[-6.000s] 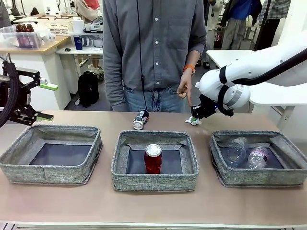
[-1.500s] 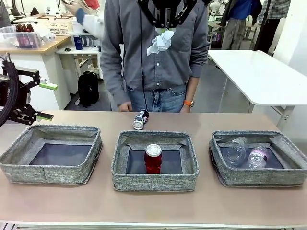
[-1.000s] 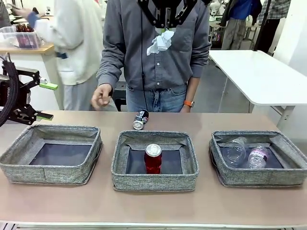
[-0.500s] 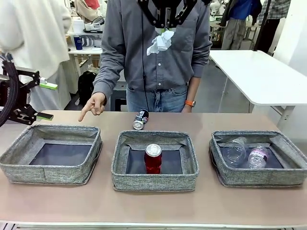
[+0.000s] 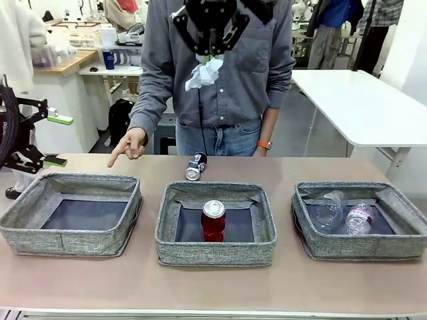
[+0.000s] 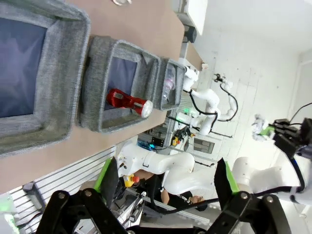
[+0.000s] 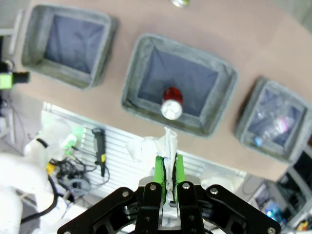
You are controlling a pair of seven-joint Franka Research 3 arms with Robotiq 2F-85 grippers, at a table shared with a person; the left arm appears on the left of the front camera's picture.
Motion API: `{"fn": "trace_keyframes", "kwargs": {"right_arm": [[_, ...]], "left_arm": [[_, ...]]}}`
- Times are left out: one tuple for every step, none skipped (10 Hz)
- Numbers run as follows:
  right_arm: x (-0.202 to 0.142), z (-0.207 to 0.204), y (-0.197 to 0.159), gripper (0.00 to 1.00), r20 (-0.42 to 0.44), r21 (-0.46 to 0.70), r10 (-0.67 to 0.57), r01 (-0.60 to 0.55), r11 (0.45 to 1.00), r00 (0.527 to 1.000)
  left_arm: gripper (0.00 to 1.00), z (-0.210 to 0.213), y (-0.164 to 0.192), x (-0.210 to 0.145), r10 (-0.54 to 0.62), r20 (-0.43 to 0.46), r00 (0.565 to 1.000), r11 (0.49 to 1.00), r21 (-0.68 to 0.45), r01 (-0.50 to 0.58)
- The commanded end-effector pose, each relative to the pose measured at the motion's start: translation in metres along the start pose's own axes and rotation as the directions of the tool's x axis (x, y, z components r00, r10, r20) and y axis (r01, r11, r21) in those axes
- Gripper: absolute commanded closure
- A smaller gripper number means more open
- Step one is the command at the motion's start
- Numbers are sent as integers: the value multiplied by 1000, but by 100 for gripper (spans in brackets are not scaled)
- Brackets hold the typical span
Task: Sort the waste into the appropriate baskets.
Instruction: Place the picked waste into the Fabric basket indicated by the person.
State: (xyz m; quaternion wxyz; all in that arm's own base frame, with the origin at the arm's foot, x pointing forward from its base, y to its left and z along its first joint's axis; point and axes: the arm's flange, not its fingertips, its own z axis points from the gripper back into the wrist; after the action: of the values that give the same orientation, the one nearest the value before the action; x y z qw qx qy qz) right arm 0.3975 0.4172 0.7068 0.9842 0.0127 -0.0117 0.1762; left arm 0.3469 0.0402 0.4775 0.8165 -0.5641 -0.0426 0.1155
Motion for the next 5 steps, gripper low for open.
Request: {"fn": "trace_keyframes", "kwargs": {"right_arm": [[7,-17,23,92,83,4,76,-77,997,994],[24,-36,51,92,107,-1,150,-151,989,983],[43,-57,79,92,120,18,217,-221,975,969],[62,-81,107,92,149,2,276,-279,960,950],[81,-106,129,92,225,-15,287,-291,957,931]], "left_arm": [[0,51,19,7,6,22,1000,999,38,-7],[0,76,35,6,-6,10,1000,996,84,6],[0,96,50,6,12,13,1000,992,122,-14],[0,111,63,3,44,-4,999,992,118,-43],[0,128,75,-1,79,50,996,991,108,-84]]}}
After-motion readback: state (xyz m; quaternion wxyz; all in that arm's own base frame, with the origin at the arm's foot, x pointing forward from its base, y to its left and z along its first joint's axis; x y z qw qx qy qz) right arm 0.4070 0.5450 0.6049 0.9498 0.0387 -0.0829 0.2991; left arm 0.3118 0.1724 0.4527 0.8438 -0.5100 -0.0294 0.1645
